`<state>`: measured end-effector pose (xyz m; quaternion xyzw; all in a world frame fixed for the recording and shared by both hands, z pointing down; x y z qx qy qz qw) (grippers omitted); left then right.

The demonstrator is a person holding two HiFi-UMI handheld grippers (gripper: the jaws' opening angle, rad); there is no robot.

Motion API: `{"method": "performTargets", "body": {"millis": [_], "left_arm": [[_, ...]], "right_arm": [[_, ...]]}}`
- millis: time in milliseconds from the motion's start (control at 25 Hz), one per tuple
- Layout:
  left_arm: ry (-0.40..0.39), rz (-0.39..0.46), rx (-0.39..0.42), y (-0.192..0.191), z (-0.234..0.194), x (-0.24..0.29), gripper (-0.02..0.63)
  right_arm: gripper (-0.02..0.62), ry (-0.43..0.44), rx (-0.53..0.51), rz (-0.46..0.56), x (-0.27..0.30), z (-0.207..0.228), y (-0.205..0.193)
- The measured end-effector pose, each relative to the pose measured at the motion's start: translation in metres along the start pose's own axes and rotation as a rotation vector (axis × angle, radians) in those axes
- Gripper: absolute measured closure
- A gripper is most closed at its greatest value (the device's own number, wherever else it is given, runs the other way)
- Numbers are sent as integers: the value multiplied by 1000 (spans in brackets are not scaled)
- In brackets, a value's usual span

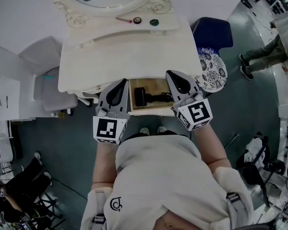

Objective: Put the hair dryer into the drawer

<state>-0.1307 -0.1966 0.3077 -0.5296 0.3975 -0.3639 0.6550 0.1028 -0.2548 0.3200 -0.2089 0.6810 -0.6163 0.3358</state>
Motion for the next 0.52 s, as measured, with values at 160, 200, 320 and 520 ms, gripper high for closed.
{"method": "performTargets", "body": {"millis": [160, 200, 320, 520], "left_arm": [[6, 0, -6, -1, 0, 2, 592], [6, -2, -8, -2, 0, 2, 592], [3, -2, -3, -2, 0, 4, 592], [15, 1, 3, 3, 0, 8, 592]], "right_arm": [[591, -6, 3, -4, 1, 2, -1], [591, -11, 4, -5, 0, 3, -1], [592, -8, -4, 2, 1, 4, 0], [591, 1, -10, 16, 3, 4, 4]]}}
Point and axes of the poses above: the fingertips, and each gripper's own axes: x forward along the fingers, z to its right, y out of its top, the point moved 9 cm from there along -x, backward along the fingers, and after that the axes turned 13 degrees about z, right-handed, at the moved point
